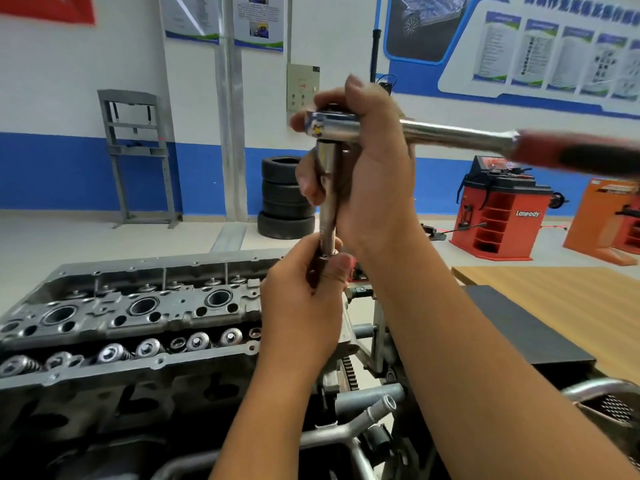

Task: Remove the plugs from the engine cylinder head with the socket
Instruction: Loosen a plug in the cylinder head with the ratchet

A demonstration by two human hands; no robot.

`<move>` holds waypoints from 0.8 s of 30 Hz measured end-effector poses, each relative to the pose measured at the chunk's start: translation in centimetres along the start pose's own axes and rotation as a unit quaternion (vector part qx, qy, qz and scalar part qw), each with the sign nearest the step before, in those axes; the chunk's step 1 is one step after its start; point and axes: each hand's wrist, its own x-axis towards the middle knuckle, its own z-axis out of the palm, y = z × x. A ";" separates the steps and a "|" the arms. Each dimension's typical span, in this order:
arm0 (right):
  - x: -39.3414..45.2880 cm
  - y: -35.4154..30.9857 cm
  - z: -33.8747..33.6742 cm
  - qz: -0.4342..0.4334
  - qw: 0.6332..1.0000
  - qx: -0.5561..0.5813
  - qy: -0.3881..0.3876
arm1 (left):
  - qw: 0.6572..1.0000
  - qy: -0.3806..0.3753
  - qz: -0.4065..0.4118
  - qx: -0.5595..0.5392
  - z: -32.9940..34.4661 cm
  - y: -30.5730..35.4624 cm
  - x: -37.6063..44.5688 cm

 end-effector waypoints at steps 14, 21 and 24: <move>-0.9 -0.1 -0.1 -0.071 0.996 -0.021 0.044 | 1.000 0.026 0.005 0.014 -0.2 -0.5 -0.3; 0.7 -1.1 -0.8 0.128 0.983 0.120 -0.052 | 0.994 -0.083 -0.035 -0.058 -1.3 -0.4 0.0; 0.6 -0.8 -0.8 0.127 0.980 0.140 -0.060 | 0.999 -0.047 -0.013 -0.016 -1.1 -0.2 -0.2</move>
